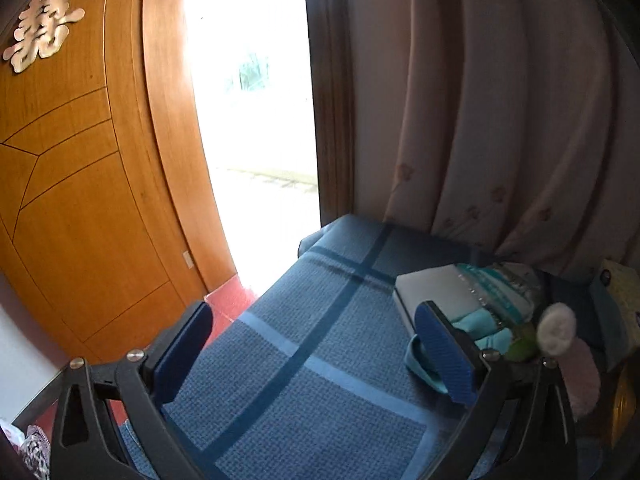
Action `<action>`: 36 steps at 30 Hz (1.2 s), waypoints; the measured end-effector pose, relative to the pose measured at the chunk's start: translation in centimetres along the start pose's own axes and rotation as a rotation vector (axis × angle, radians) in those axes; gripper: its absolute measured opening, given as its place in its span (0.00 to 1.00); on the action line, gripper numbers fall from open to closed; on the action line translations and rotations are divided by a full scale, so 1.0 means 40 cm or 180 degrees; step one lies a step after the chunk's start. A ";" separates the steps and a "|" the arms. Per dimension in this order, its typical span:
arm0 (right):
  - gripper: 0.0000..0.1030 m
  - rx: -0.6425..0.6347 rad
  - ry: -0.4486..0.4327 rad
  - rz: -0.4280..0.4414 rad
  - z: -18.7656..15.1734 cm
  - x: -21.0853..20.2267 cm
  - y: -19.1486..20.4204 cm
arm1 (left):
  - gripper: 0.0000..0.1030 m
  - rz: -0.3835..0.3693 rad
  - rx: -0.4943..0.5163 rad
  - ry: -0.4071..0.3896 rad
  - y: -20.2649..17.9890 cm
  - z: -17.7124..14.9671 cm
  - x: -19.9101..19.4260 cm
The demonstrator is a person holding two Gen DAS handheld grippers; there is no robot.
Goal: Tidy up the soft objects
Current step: 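Reach the right gripper to the pink fluffy puff and grasp it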
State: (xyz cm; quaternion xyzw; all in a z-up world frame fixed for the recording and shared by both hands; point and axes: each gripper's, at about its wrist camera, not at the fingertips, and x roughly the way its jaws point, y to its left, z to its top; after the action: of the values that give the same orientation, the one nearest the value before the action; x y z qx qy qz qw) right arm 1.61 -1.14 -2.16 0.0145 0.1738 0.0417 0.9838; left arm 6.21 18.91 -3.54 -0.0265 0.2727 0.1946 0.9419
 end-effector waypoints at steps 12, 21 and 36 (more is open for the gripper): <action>0.87 -0.0317 0.1195 0.0112 -0.021 0.196 0.061 | 0.99 -0.0041 -0.0260 0.0252 0.037 0.009 0.021; 0.53 -0.0685 0.1443 0.0014 -0.033 0.244 0.101 | 0.99 -0.0030 -0.0254 0.0247 0.035 0.012 0.024; 0.32 -0.0028 0.0381 0.0528 -0.005 0.019 -0.048 | 0.99 -0.0134 -0.0148 -0.0051 0.021 0.007 -0.025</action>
State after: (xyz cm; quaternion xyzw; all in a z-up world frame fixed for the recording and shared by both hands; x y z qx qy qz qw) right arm 2.42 -2.98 -2.68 0.0221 0.2303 0.1246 0.9649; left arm 5.25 19.37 -2.73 -0.0525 0.2599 0.1812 0.9470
